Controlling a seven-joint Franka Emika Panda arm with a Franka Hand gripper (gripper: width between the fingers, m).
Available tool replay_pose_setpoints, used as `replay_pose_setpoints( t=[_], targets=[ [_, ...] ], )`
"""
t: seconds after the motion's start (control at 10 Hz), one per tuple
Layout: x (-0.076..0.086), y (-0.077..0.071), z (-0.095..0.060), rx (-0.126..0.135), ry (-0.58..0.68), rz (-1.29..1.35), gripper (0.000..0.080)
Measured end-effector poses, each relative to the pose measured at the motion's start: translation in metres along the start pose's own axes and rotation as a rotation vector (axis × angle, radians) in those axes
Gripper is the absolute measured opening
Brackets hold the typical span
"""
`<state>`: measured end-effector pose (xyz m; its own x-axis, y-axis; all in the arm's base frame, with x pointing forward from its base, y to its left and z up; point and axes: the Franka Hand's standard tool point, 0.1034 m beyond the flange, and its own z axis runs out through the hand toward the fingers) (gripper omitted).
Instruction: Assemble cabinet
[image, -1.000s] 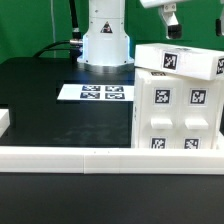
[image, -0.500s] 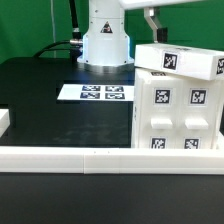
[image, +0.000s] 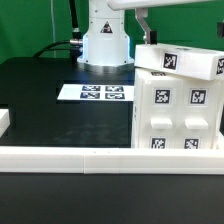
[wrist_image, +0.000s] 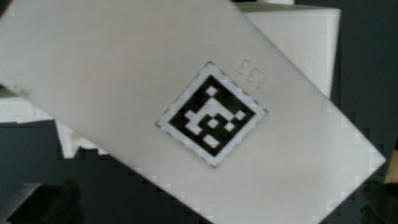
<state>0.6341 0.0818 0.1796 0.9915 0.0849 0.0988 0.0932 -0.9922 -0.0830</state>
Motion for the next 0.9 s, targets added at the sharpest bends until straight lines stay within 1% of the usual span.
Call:
replay_pose_setpoints(
  t=[0.2, 0.3, 0.4, 0.5, 0.6, 0.8, 0.9],
  targets=[
    [-0.003, -0.007, 0.004, -0.054, -0.019, -0.345, 0.0797],
    [-0.004, -0.010, 0.005, -0.055, -0.024, -0.392, 0.0797],
    [-0.005, -0.008, 0.005, -0.053, -0.032, -0.432, 0.0797],
    [-0.006, -0.007, 0.006, -0.060, -0.039, -0.508, 0.0797],
    [-0.006, -0.006, 0.007, -0.060, -0.042, -0.519, 0.0797],
    [-0.008, 0.005, 0.011, -0.062, -0.049, -0.454, 0.0797],
    [-0.006, 0.004, 0.009, -0.063, -0.046, -0.429, 0.0797]
  ],
)
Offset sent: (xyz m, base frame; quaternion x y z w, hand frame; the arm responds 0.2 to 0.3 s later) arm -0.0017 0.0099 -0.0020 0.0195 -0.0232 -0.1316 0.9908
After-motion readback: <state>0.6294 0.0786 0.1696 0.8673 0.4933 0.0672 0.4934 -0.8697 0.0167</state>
